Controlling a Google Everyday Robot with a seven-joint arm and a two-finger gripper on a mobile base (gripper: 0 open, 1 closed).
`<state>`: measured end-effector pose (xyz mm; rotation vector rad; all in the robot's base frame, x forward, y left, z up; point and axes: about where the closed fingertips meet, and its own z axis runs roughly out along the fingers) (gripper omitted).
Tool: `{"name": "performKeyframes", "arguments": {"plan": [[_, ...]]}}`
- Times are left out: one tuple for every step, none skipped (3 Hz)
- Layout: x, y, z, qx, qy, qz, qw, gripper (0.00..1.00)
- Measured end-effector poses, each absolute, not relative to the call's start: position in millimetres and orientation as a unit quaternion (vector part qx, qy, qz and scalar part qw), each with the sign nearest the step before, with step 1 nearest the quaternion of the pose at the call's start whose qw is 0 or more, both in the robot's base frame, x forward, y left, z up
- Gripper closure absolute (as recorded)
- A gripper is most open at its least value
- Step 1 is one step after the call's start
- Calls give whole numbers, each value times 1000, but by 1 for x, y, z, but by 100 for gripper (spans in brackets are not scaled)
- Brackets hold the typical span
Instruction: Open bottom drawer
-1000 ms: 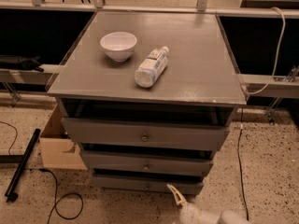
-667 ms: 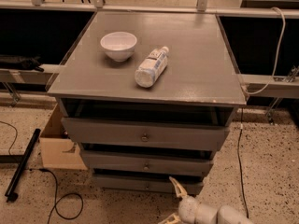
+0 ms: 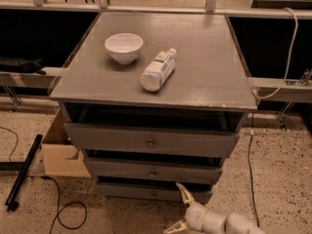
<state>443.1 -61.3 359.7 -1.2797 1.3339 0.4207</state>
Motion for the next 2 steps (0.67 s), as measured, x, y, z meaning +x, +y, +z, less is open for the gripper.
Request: {"name": "performKeyframes", "arguments": {"plan": [[467, -43, 328, -548, 586, 175, 571, 0], [466, -41, 330, -551, 583, 175, 571, 0]]}}
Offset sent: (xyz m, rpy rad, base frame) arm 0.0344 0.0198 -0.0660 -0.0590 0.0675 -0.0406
